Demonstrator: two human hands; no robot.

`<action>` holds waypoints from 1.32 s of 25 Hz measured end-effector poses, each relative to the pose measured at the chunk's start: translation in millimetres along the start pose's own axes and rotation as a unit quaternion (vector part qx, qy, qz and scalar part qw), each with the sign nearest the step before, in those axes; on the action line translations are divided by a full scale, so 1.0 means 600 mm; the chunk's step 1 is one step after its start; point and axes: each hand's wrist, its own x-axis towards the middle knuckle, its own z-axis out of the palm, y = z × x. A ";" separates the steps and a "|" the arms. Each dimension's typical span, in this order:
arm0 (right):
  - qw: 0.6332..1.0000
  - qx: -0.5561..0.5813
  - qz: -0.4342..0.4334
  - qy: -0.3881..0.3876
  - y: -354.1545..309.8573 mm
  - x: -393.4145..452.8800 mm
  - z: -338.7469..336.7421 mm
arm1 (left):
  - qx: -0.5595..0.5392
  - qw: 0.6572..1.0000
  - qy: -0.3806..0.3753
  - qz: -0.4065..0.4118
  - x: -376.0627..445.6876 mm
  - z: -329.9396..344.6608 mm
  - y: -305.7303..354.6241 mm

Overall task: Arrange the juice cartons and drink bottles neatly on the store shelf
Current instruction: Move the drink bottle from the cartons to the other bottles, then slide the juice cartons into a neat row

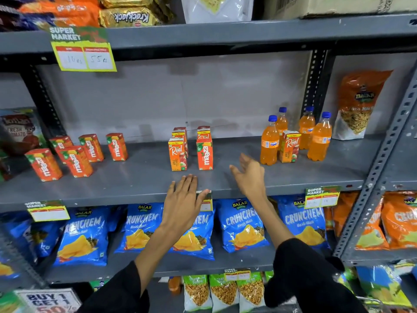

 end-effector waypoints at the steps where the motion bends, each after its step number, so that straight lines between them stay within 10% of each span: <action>1: 1.000 0.003 0.005 -0.017 -0.019 0.004 0.022 | 0.001 1.000 0.000 -0.007 -0.003 -0.002 -0.011; 19: 0.999 0.027 0.025 0.007 -0.087 0.005 0.128 | 0.007 0.999 0.017 -0.028 -0.027 -0.012 -0.083; 33: 0.993 0.083 -0.054 -0.065 -0.284 -0.107 0.370 | 0.023 0.998 0.018 -0.062 -0.109 -0.063 -0.398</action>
